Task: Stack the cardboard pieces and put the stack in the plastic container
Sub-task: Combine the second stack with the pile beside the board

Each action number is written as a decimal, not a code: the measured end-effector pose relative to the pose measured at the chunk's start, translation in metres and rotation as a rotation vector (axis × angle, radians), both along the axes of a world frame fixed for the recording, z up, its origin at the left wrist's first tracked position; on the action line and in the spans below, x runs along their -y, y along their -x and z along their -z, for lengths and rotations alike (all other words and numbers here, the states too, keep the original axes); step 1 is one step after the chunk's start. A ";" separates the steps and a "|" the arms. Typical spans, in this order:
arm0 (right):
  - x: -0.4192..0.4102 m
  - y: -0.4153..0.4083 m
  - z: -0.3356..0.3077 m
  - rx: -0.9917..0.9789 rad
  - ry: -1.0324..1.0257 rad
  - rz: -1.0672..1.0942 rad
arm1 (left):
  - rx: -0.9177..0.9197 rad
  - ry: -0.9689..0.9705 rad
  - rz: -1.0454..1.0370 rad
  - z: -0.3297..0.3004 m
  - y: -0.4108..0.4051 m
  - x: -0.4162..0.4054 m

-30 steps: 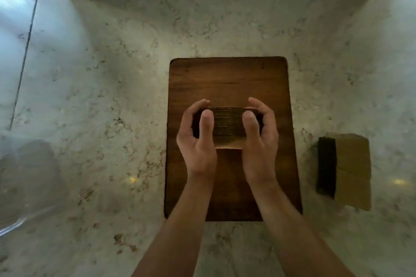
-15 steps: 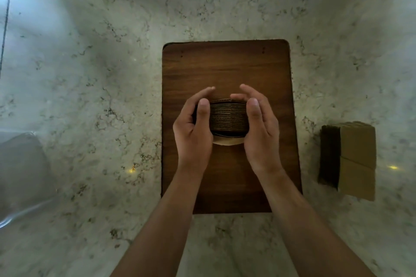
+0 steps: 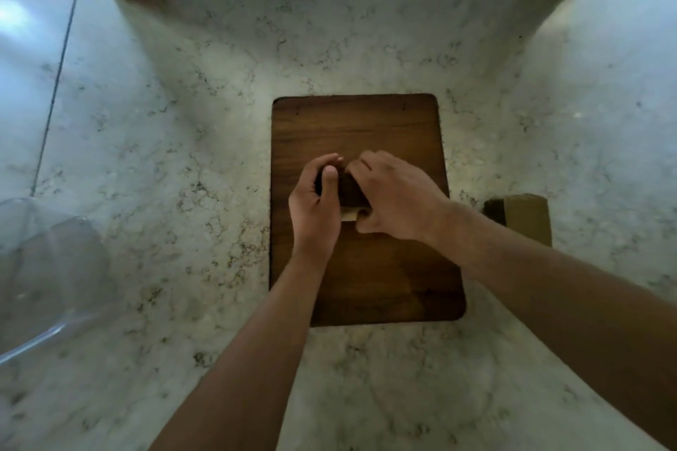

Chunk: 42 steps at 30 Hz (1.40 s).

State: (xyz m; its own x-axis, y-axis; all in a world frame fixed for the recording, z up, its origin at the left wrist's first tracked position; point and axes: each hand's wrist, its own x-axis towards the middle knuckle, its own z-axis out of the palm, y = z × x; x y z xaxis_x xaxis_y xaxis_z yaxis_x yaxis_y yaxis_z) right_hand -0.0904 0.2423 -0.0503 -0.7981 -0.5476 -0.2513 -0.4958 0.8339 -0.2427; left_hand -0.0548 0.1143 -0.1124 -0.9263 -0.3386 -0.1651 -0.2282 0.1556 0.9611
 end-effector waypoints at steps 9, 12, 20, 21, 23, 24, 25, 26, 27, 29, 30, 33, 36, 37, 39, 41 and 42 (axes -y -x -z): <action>-0.053 -0.048 -0.053 0.227 0.458 0.605 | 0.069 -0.292 -0.177 -0.052 -0.017 -0.020; -0.128 -0.084 -0.074 0.412 0.813 1.050 | 0.194 -0.355 -0.094 -0.060 -0.038 -0.055; -0.215 -0.112 -0.059 0.719 1.174 1.451 | 0.707 -0.746 0.105 -0.076 -0.042 -0.163; -0.216 -0.110 -0.057 0.749 1.187 1.447 | 0.755 -0.743 0.084 -0.077 -0.039 -0.172; -0.214 -0.106 -0.051 0.761 1.183 1.443 | 0.831 -0.703 0.042 -0.078 -0.033 -0.184; -0.214 -0.105 -0.048 0.751 1.161 1.449 | 0.857 -0.680 0.047 -0.082 -0.031 -0.188; -0.213 -0.105 -0.045 0.744 1.142 1.455 | 0.869 -0.656 0.055 -0.085 -0.028 -0.193; -0.212 -0.105 -0.042 0.739 1.130 1.461 | 0.876 -0.625 0.066 -0.086 -0.026 -0.196; -0.211 -0.105 -0.040 0.741 1.133 1.464 | 0.893 -0.588 0.095 -0.087 -0.024 -0.200; -0.210 -0.104 -0.040 0.742 1.147 1.471 | 0.907 -0.546 0.130 -0.095 -0.021 -0.206; -0.209 -0.103 -0.040 0.744 1.147 1.475 | 0.899 -0.530 0.137 -0.094 -0.020 -0.208; -0.204 -0.103 -0.038 0.783 1.184 1.455 | 0.883 -0.539 0.142 -0.087 -0.021 -0.214; -0.198 -0.103 -0.037 0.821 1.245 1.404 | 0.865 -0.564 0.180 -0.078 -0.022 -0.220; -0.196 -0.103 -0.036 0.832 1.247 1.396 | 0.869 -0.546 0.195 -0.079 -0.023 -0.221; -0.194 -0.100 -0.037 0.843 1.220 1.382 | 0.873 -0.483 0.221 -0.078 -0.024 -0.223; -0.193 -0.099 -0.039 0.852 1.192 1.376 | 0.873 -0.492 0.190 -0.061 -0.024 -0.226; -0.194 -0.098 -0.039 0.858 1.187 1.379 | 0.881 -0.483 0.195 -0.057 -0.023 -0.227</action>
